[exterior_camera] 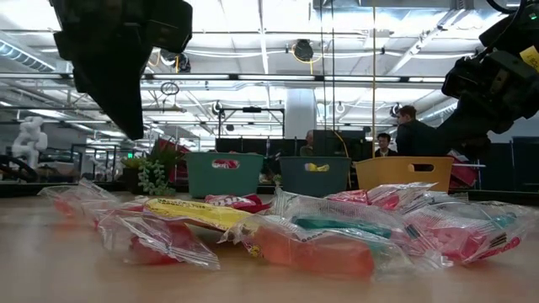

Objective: Sort candy
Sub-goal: Put the orange gummy candy into the yellow bin

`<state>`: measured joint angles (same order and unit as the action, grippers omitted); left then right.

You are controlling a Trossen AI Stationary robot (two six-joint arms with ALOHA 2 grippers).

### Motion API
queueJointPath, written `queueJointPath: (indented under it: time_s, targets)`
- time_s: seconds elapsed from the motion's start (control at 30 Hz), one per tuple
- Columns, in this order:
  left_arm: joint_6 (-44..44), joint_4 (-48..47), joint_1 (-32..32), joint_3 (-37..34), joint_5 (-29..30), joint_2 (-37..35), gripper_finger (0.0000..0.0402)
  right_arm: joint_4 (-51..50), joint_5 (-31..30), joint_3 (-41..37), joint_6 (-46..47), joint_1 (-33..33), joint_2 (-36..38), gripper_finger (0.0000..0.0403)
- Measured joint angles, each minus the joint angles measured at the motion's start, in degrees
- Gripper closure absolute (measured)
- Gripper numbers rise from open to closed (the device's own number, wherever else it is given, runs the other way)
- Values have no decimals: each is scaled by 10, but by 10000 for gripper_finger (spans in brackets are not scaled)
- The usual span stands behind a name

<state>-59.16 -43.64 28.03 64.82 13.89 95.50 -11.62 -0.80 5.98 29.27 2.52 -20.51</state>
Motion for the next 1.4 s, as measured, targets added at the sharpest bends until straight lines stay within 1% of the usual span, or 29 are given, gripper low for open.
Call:
queueJointPath:
  time_s: [0.07,0.17,0.27,0.4,0.5,0.7,0.8,0.9,1.07,1.17,1.3,1.4]
  targets:
    - [0,-6,1,0,0,0,385,0,0,0,0,0,0,401]
    - [-18,-36,0,0,0,0,359,0,0,0,0,0,0,401]
    - [-95,-70,-1,0,-5,0,332,0,0,0,0,0,0,401]
    - [-218,-102,0,0,-31,0,297,0,0,0,0,0,0,401]
    - [-285,-93,-1,0,-32,0,274,0,0,0,-1,0,0,401]
    - [-347,-52,-3,-11,-32,0,243,0,0,0,-1,0,0,401]
    - [-352,-49,-3,-25,-44,0,237,0,0,0,0,0,0,401]
    - [-380,-48,-3,-41,-64,0,237,0,8,0,0,0,0,401]
    - [-400,27,-3,-79,-69,0,237,-1,11,0,2,0,0,401]
    - [-400,80,-3,-92,-68,12,237,-1,11,0,2,0,0,401]
    - [-400,98,-3,-104,-84,42,237,-2,11,0,1,0,0,401]
    - [-393,96,-5,-103,-107,63,238,-3,11,0,1,0,0,401]
